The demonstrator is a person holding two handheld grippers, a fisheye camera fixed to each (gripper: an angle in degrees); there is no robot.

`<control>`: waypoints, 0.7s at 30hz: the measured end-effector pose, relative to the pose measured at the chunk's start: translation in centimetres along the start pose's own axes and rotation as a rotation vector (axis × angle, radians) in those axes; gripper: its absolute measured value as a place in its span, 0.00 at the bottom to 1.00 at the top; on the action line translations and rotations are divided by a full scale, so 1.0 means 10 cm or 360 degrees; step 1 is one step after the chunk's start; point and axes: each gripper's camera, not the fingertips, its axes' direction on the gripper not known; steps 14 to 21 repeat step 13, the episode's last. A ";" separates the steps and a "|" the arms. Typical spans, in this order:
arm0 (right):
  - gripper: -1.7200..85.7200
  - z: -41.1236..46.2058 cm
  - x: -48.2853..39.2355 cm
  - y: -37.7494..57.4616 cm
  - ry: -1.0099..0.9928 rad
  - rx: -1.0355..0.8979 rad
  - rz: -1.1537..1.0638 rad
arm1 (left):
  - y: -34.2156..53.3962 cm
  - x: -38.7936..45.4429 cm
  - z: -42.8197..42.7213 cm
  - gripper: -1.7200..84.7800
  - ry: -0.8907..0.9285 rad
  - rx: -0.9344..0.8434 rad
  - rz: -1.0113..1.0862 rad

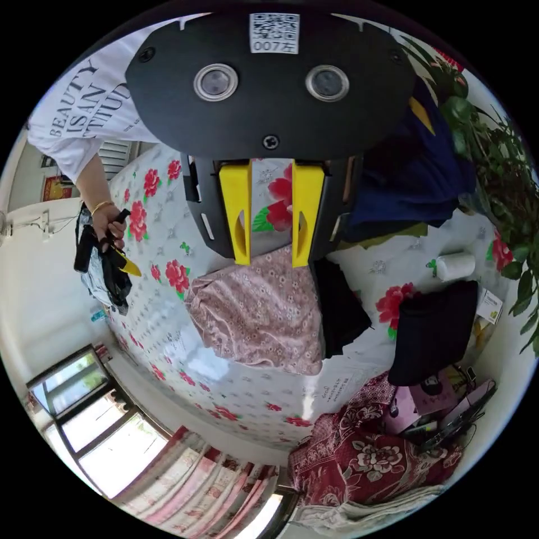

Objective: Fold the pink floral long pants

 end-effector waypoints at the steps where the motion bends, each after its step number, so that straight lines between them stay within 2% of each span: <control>1: 0.10 -0.10 0.17 0.23 0.0124 -0.0024 0.0028 | 0.08 0.11 -0.03 0.15 -0.0035 0.0010 0.0030; 6: 0.11 -1.13 0.90 1.14 0.0799 0.0097 0.0296 | 0.64 1.12 -0.12 0.15 -0.0199 0.0151 0.0275; 8: 0.12 -1.89 1.22 1.51 0.1137 0.0261 0.0510 | 0.73 1.41 0.07 0.15 -0.0180 0.0140 0.0344; 13: 0.14 -3.55 1.56 2.10 0.1828 0.0642 0.0922 | 0.91 2.14 0.83 0.13 0.0006 -0.0197 0.0480; 21: 0.14 -3.55 1.56 2.10 0.1828 0.0642 0.0922 | 0.91 2.14 0.83 0.13 0.0006 -0.0197 0.0480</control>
